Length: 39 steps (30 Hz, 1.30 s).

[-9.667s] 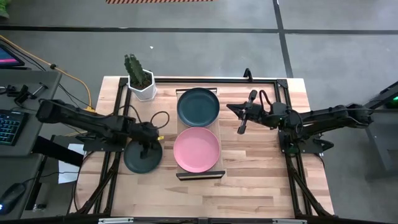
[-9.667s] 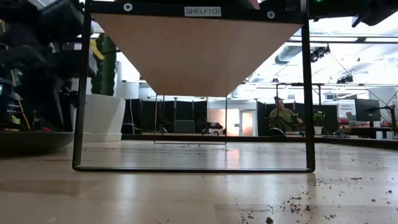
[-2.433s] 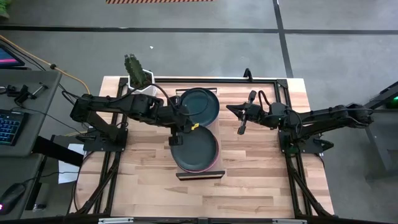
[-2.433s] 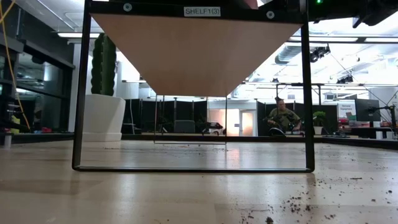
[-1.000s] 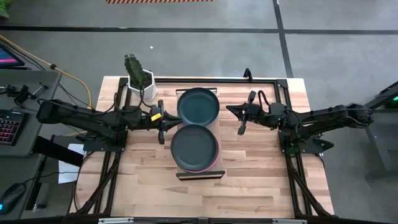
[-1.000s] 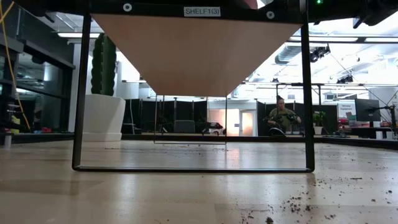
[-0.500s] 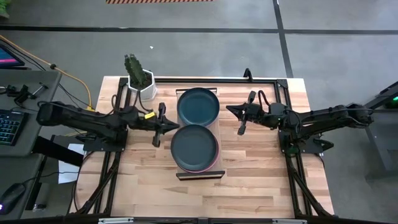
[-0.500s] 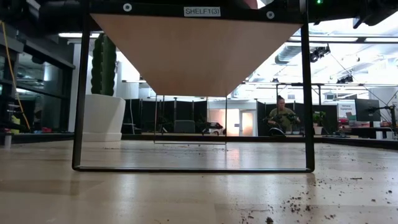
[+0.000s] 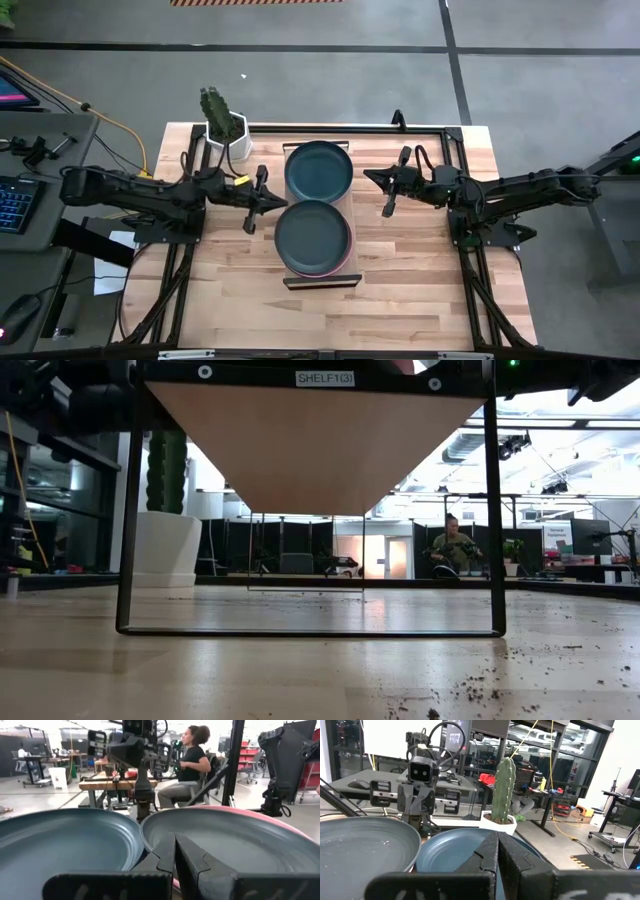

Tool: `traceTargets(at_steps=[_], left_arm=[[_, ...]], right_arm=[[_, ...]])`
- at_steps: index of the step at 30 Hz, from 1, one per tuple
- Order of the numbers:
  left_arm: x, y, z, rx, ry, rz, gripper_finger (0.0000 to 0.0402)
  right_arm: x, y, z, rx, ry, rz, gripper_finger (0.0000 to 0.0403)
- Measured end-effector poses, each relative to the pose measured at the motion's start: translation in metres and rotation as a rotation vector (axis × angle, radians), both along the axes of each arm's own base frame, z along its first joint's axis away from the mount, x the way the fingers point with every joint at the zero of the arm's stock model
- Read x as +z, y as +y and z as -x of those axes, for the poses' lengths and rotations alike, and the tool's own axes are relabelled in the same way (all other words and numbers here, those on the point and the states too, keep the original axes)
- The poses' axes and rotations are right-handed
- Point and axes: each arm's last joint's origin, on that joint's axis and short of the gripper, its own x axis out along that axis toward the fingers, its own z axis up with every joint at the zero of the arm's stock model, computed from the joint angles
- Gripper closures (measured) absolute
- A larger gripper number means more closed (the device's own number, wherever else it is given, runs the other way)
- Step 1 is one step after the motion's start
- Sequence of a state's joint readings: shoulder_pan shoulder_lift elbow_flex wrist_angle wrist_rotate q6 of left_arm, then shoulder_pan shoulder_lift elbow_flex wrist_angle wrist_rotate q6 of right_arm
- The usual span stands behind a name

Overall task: Place and stack plates onto a shelf
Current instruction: Stack the black plate on top of the light pink plate on the shelf

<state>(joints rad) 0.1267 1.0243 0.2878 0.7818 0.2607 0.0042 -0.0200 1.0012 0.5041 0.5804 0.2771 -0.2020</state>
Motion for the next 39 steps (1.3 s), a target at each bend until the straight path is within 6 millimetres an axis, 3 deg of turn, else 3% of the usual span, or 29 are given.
traceTargets(at_steps=[39], left_arm=[[-0.012, -0.003, -0.013, -0.026, 0.059, 0.007, 0.0401]], right_arm=[[0.000, 0.000, 0.000, -0.001, 0.003, 0.008, 0.0403]])
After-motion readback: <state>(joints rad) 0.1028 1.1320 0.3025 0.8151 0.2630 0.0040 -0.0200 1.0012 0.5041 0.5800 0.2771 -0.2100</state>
